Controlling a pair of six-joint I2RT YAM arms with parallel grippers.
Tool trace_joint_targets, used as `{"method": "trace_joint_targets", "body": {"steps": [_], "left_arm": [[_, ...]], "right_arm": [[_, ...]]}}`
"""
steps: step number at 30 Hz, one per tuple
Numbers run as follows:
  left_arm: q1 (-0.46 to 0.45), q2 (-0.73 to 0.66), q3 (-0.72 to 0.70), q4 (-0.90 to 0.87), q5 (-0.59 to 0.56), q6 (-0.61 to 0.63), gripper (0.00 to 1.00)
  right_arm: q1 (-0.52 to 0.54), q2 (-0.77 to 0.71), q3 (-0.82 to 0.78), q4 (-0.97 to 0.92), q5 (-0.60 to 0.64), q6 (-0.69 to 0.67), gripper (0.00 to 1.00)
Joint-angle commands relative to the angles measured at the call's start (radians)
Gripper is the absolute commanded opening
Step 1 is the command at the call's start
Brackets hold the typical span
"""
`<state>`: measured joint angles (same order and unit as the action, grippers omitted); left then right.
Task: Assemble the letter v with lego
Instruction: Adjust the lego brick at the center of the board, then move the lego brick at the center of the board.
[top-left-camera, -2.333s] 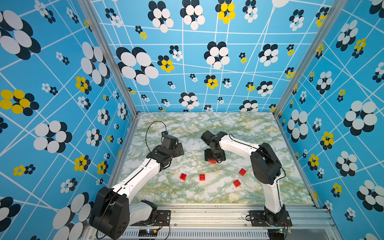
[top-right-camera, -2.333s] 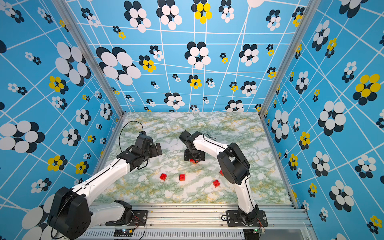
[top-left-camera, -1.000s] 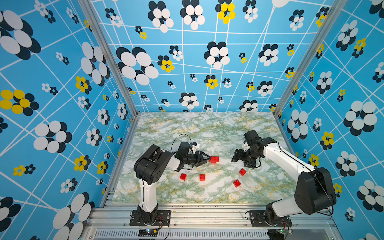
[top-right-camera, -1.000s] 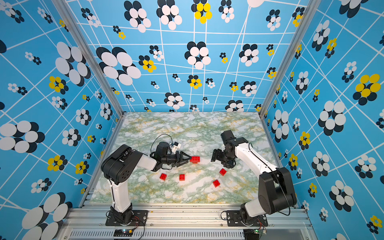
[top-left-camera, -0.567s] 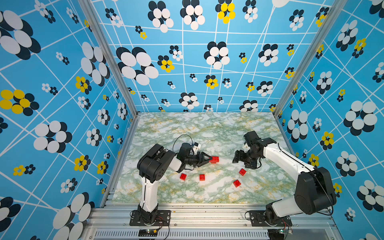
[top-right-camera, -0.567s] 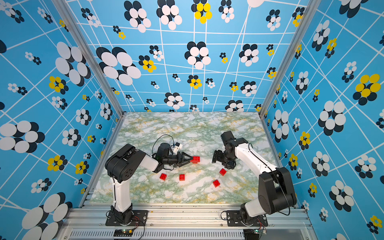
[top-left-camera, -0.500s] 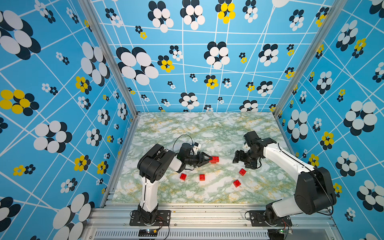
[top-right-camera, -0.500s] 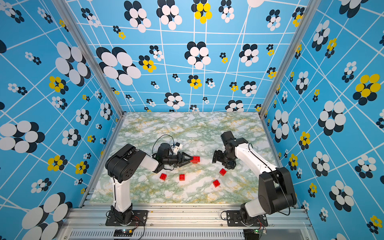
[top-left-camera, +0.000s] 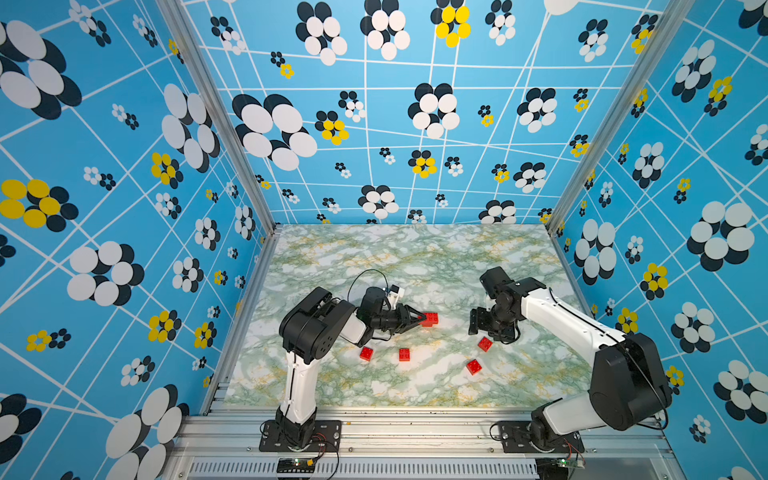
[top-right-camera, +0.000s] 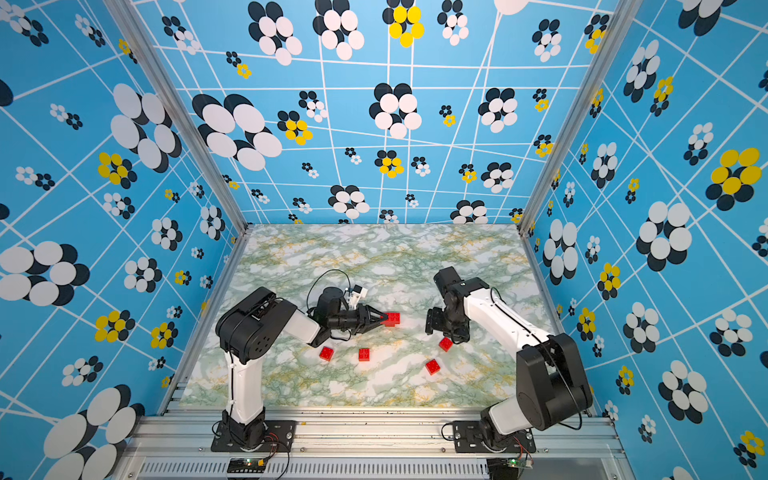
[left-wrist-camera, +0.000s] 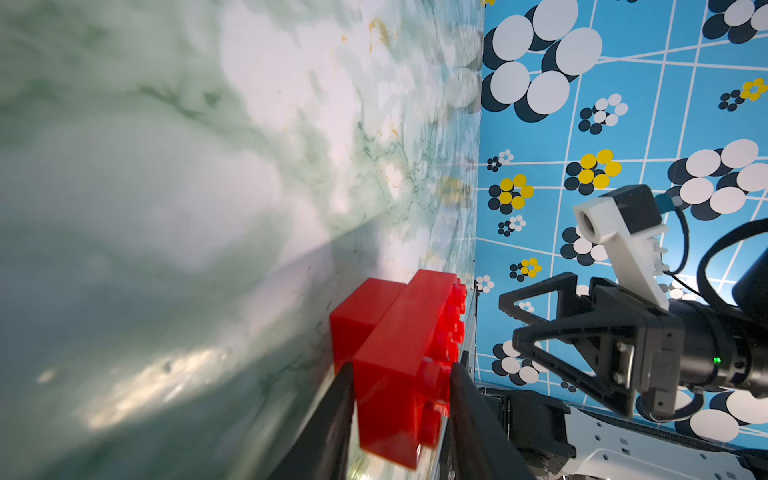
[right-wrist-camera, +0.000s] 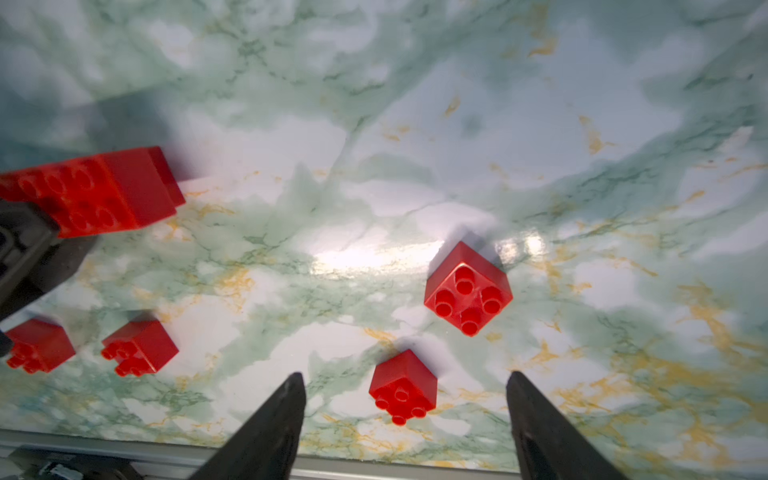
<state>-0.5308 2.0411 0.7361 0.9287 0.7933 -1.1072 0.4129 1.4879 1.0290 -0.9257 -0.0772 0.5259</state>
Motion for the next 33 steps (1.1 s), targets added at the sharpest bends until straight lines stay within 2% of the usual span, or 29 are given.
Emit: {"method": "trace_joint_targets", "body": {"steps": [1,4,9,12,14,17,33], "left_arm": [[-0.005,0.007,0.009,-0.033,-0.025,0.017,0.37],[-0.005,-0.002,0.008,-0.059,-0.032,0.034,0.37],[0.003,-0.023,-0.006,-0.076,-0.05,0.047,0.35],[0.007,-0.04,-0.014,-0.086,-0.068,0.06,0.35],[0.008,-0.048,-0.013,-0.102,-0.077,0.069,0.34],[0.006,-0.052,-0.013,-0.099,-0.078,0.07,0.34],[0.011,-0.019,-0.049,-0.022,-0.085,0.055,0.33]], "right_arm": [[0.046,0.001,-0.003,-0.1,0.129,-0.008,0.75],[0.036,-0.015,-0.015,-0.094,0.198,-0.001,0.69],[0.021,0.029,-0.01,-0.073,0.176,0.016,0.63],[0.021,0.008,-0.048,-0.031,0.17,0.132,0.65],[0.021,-0.026,-0.095,0.04,0.144,0.236,0.72],[0.021,-0.048,-0.13,0.102,0.164,0.317,0.73],[-0.017,0.031,-0.174,0.22,0.159,0.349,0.6]]}}
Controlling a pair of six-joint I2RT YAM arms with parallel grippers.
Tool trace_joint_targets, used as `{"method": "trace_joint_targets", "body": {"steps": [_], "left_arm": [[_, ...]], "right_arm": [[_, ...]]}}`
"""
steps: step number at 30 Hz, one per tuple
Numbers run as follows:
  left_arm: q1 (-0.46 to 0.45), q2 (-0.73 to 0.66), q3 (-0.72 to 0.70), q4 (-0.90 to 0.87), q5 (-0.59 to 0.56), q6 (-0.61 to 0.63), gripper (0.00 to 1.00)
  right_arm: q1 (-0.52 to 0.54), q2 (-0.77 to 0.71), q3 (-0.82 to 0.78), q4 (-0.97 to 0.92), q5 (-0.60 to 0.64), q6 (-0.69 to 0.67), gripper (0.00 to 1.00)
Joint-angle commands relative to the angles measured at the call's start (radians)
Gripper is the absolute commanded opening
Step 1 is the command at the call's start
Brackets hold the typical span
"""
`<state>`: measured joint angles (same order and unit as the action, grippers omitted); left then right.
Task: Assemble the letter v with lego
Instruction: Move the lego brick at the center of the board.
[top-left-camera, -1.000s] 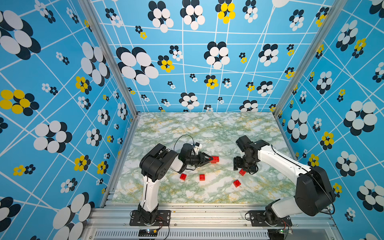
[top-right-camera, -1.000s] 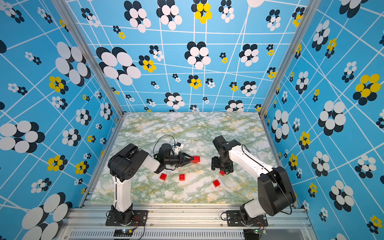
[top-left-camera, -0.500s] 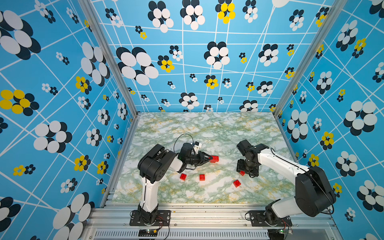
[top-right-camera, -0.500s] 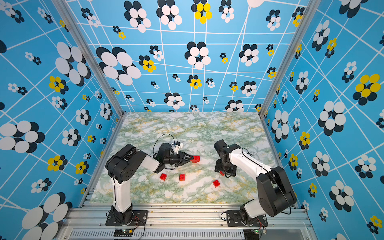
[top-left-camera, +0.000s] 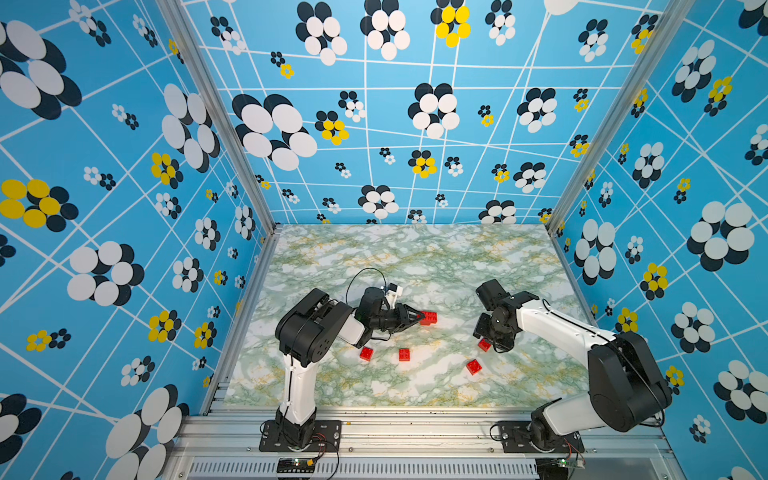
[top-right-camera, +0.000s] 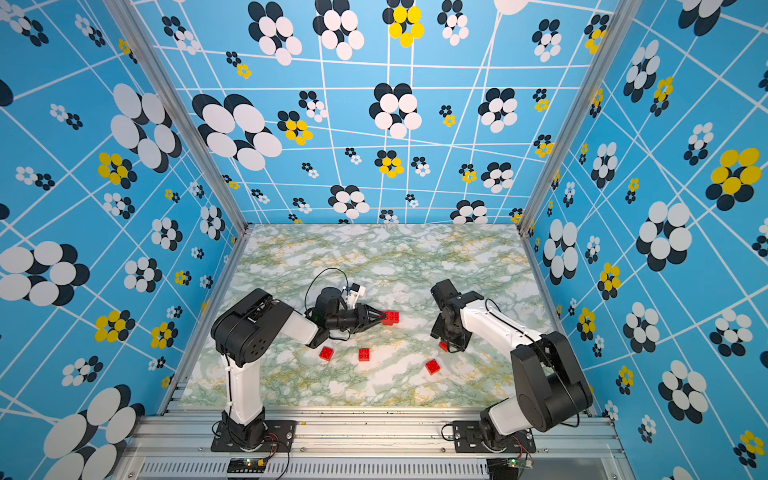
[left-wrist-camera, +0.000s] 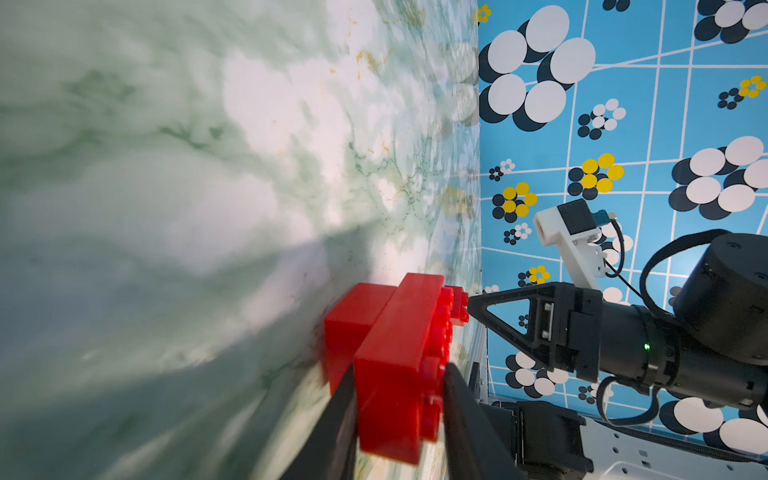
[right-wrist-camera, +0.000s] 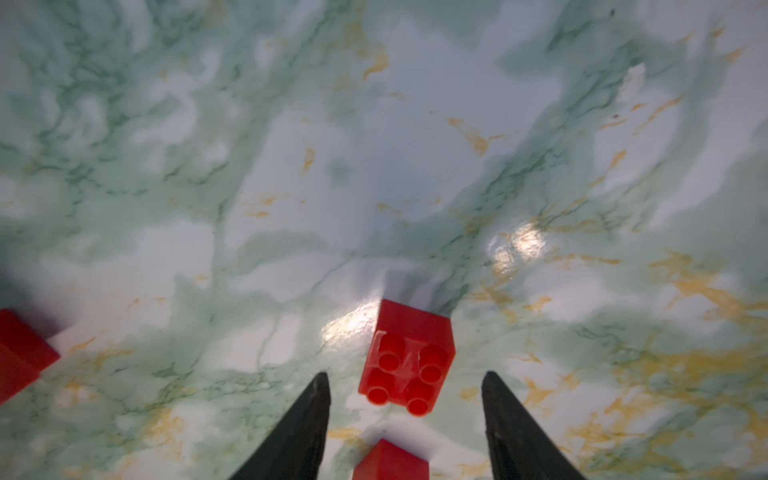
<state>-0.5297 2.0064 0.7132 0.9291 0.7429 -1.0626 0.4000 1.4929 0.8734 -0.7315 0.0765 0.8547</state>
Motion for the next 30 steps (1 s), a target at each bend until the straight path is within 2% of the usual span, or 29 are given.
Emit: {"method": "trace_joint_targets", "body": {"steps": [1,8,16,24,30], "left_arm": [[0.011,0.016,-0.027,-0.02,-0.035,0.01,0.33],[0.01,0.026,-0.039,0.001,-0.044,0.006,0.33],[0.011,0.057,-0.055,0.063,-0.048,-0.022,0.34],[0.011,0.097,-0.075,0.13,-0.049,-0.05,0.39],[0.01,0.095,-0.074,0.133,-0.049,-0.053,0.38]], "right_arm": [[-0.005,0.038,-0.02,0.032,-0.002,0.018,0.6],[-0.004,0.058,-0.028,0.053,-0.006,0.011,0.55],[-0.004,0.082,0.015,0.011,0.009,-0.064,0.41],[0.029,0.193,0.176,-0.099,0.035,-0.244,0.4],[0.036,0.259,0.252,-0.087,-0.007,-0.307,0.39]]}}
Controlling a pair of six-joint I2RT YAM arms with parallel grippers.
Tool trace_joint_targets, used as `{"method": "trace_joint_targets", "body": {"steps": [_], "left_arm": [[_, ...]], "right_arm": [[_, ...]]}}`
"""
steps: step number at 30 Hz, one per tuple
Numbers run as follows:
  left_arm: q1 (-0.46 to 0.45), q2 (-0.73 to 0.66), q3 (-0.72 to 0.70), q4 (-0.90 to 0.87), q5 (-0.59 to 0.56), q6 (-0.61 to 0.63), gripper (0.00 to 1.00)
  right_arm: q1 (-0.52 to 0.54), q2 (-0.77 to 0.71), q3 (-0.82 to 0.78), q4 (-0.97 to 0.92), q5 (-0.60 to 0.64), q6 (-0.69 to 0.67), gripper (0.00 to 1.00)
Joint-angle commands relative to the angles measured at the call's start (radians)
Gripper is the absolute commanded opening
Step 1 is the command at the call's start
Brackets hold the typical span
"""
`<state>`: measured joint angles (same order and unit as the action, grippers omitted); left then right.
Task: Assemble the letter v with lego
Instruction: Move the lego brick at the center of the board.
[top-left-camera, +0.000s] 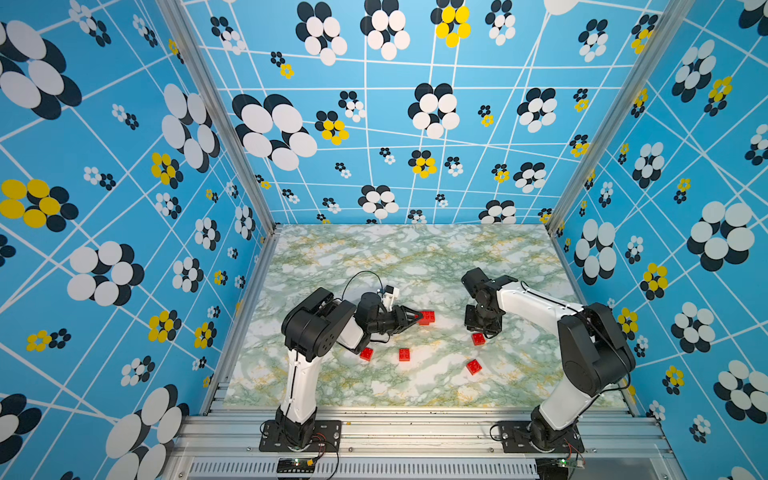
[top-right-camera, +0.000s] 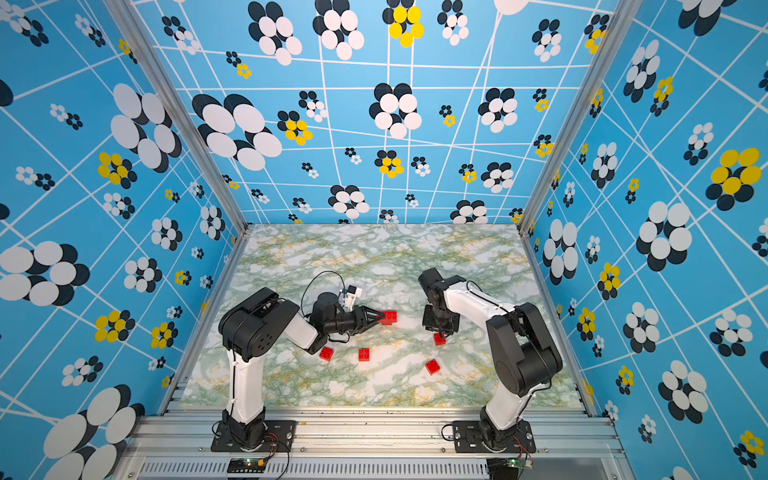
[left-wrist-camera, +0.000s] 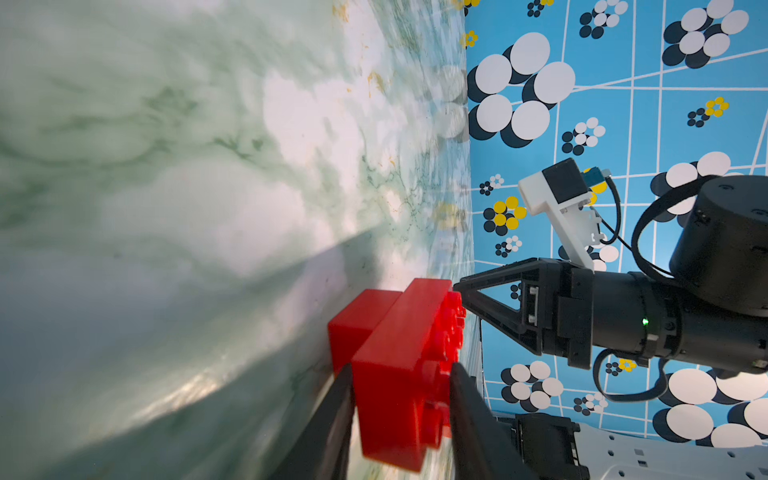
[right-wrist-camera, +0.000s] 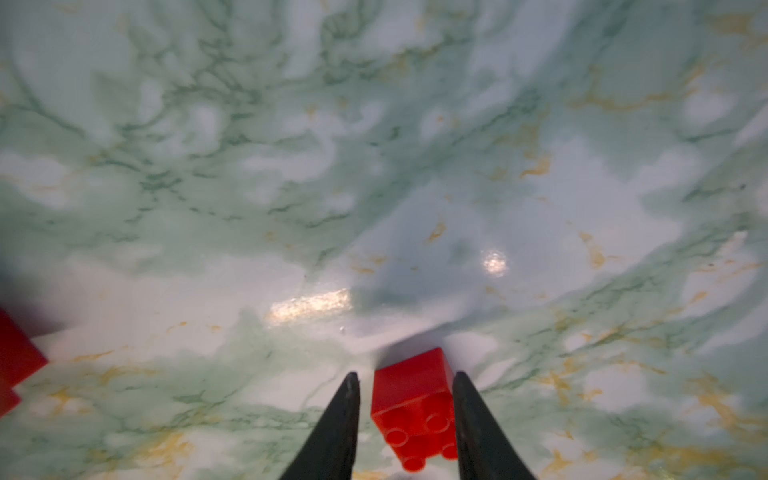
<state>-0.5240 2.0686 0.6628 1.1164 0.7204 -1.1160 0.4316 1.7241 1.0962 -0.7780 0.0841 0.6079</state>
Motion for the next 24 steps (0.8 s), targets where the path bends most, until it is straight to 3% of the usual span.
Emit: {"method": "trace_joint_targets", "body": {"steps": [1,4,9,16,24], "left_arm": [[0.005,0.033,-0.024,-0.056,-0.026,0.001,0.37],[0.005,0.034,-0.023,-0.056,-0.026,0.002,0.34],[0.005,0.036,-0.022,-0.059,-0.027,0.0,0.34],[0.005,0.036,-0.018,-0.066,-0.023,0.003,0.33],[0.006,0.04,-0.012,-0.065,-0.022,-0.001,0.33]], "right_arm": [[0.004,0.033,0.034,-0.035,-0.023,-0.066,0.39],[0.004,0.049,0.053,-0.033,-0.043,-0.08,0.4],[0.004,-0.013,0.041,-0.084,-0.007,-0.111,0.6],[0.009,-0.099,-0.053,-0.101,-0.042,-0.154,0.6],[0.007,-0.019,-0.051,-0.057,-0.075,-0.22,0.55]]}}
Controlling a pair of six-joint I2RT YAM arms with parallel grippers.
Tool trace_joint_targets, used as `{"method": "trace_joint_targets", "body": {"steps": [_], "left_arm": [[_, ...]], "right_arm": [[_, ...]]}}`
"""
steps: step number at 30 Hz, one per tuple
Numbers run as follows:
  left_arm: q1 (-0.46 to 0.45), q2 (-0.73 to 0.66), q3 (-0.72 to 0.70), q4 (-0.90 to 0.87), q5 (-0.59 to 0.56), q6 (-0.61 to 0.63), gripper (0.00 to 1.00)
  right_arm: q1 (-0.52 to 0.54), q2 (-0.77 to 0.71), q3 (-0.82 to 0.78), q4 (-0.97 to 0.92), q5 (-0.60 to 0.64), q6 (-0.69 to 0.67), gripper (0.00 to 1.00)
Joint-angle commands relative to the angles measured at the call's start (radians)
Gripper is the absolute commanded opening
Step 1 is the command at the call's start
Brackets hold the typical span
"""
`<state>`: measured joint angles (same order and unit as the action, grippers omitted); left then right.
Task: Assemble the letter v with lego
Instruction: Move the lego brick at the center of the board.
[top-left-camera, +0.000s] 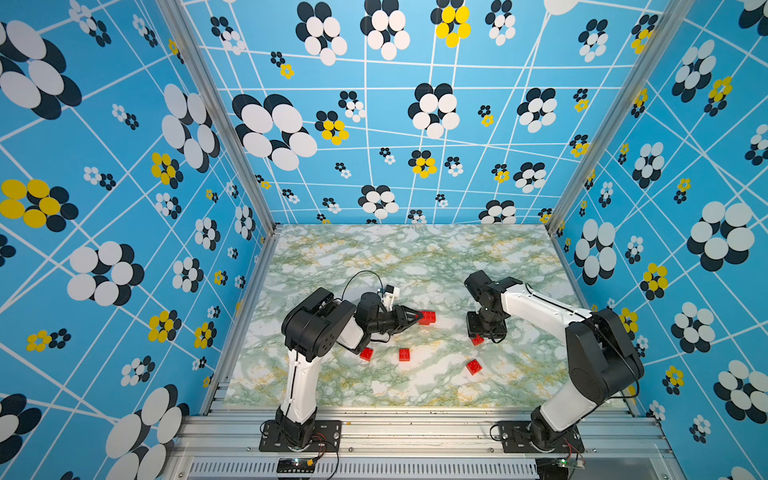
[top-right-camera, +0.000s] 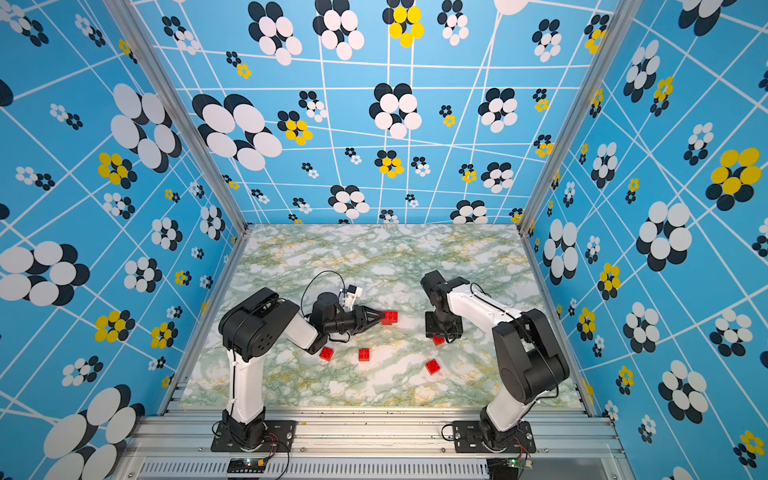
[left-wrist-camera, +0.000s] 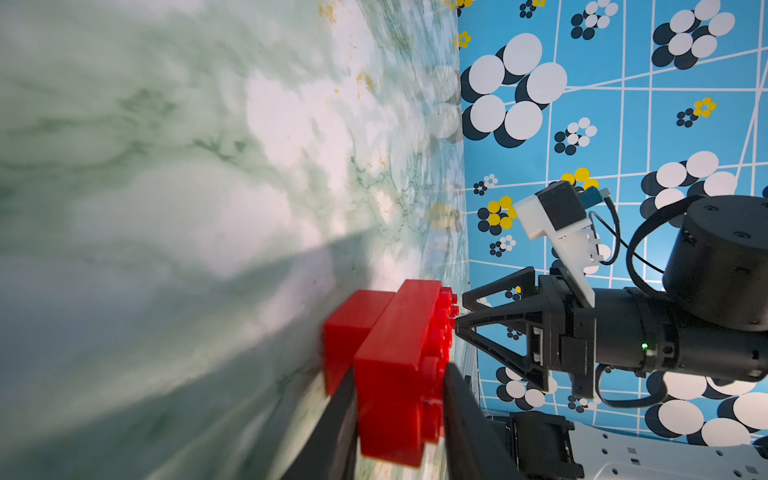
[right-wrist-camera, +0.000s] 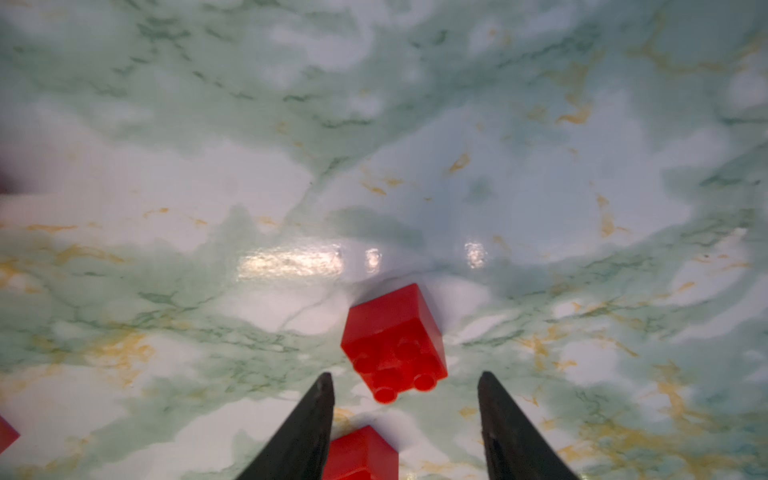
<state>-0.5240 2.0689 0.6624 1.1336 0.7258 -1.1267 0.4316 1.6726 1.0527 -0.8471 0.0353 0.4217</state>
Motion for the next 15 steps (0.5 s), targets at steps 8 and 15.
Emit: {"method": "trace_joint_targets", "body": {"steps": [8,15], "left_arm": [[0.005,0.04,-0.015,-0.077,-0.026,0.006,0.32],[0.005,0.04,-0.018,-0.069,-0.028,0.004,0.31]], "right_arm": [[0.007,0.054,-0.016,0.04,-0.003,-0.029,0.48],[0.009,0.078,0.023,0.033,-0.006,-0.03,0.35]]}}
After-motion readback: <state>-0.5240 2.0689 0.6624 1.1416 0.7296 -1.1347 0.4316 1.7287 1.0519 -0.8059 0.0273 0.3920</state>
